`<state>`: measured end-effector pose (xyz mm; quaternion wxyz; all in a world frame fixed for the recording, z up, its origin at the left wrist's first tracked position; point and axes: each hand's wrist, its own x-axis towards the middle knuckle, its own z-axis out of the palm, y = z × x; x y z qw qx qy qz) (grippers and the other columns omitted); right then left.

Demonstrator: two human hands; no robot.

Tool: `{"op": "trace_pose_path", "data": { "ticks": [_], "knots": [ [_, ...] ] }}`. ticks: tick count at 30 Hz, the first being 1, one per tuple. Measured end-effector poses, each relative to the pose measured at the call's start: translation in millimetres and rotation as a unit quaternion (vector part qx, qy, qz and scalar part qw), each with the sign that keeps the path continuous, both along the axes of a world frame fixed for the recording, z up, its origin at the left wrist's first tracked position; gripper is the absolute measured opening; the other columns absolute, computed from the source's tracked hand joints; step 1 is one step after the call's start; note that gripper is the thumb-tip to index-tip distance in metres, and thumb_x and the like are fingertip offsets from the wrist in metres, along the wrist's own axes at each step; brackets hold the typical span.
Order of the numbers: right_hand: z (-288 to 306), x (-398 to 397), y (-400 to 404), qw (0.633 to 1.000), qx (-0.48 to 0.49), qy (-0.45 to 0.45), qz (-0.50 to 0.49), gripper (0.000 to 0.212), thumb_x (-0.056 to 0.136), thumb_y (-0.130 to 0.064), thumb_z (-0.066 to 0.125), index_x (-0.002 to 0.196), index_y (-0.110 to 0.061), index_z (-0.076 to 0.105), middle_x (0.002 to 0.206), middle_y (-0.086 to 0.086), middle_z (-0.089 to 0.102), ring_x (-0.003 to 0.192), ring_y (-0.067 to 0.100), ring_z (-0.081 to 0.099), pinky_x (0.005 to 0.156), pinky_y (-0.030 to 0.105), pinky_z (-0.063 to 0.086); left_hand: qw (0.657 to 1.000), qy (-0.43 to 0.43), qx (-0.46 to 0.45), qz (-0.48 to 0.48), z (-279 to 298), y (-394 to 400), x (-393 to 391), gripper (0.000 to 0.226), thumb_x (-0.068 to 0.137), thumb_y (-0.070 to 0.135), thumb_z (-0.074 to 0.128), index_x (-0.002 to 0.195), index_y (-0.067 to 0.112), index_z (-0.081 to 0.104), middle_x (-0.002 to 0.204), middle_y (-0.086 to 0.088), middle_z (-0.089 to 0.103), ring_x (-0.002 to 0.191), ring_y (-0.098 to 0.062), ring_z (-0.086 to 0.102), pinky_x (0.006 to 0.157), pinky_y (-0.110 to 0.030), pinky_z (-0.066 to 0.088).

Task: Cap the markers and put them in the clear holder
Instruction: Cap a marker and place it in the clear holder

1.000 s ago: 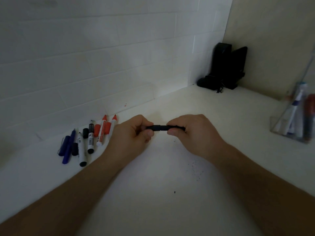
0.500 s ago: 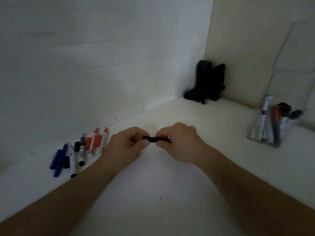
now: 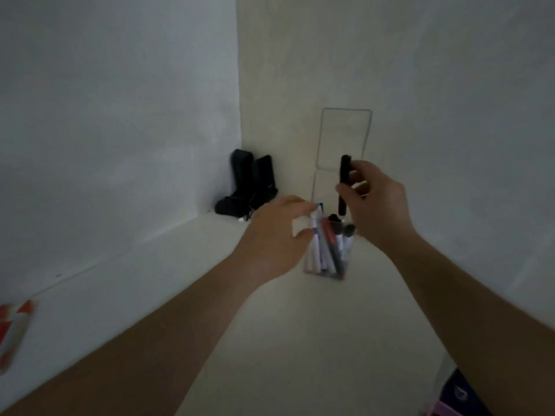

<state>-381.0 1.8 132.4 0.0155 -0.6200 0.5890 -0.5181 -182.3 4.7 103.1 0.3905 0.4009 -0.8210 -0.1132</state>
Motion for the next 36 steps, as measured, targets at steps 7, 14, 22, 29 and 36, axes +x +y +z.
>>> {"op": "trace_pose_path", "data": {
  "ticks": [7,14,22,29,36],
  "knots": [
    [-37,-16,-21,0.966,0.056,0.246,-0.049,0.061,0.1,-0.031,0.052,0.151,-0.043,0.022,0.094,0.003,0.069,0.084,0.025,0.06,0.072,0.041,0.055,0.969,-0.199,-0.123,0.076,-25,-17,-46,0.045,0.087,0.032,0.065,0.131,0.034,0.055,0.127,0.012,0.059,0.117,-0.018,0.042,0.101,-0.034,0.039],
    [-33,-16,-10,0.906,0.063,0.419,-0.004,0.041,0.104,-0.023,0.03,0.114,-0.009,0.067,0.111,0.01,0.071,0.102,0.029,0.063,0.088,0.045,0.049,0.977,-0.177,-0.109,0.048,-35,-27,-21,0.05,0.091,0.02,0.06,0.14,0.027,0.054,0.137,0.004,0.06,0.12,-0.02,0.048,0.104,-0.034,0.036],
    [-51,22,10,0.981,-0.047,0.188,-0.005,0.047,0.09,-0.023,0.04,0.131,-0.017,0.064,0.123,0.003,0.063,0.099,0.022,0.063,0.082,0.038,0.056,0.99,-0.099,-0.095,0.039,-47,-13,80,0.033,0.085,0.008,0.071,0.112,0.026,0.074,0.116,0.012,0.072,0.108,-0.012,0.063,0.101,-0.029,0.046],
    [-96,184,20,0.949,0.106,0.157,0.253,0.039,0.088,-0.009,0.058,0.117,-0.033,0.068,0.102,-0.014,0.057,0.078,0.003,0.056,0.077,0.022,0.047,0.954,-0.102,0.027,0.282,-57,48,260,0.02,0.089,0.015,0.07,0.099,0.03,0.079,0.106,0.01,0.075,0.101,-0.013,0.066,0.09,-0.023,0.043],
    [-122,340,29,0.875,0.187,0.206,0.396,0.04,0.093,-0.023,0.057,0.131,-0.03,0.063,0.124,-0.004,0.06,0.102,0.016,0.061,0.097,0.032,0.05,0.908,-0.07,0.141,0.389,-59,99,376,0.018,0.093,0.027,0.06,0.097,0.033,0.076,0.075,0.01,0.076,0.063,-0.003,0.07,0.066,-0.028,0.06]
  ]
}}
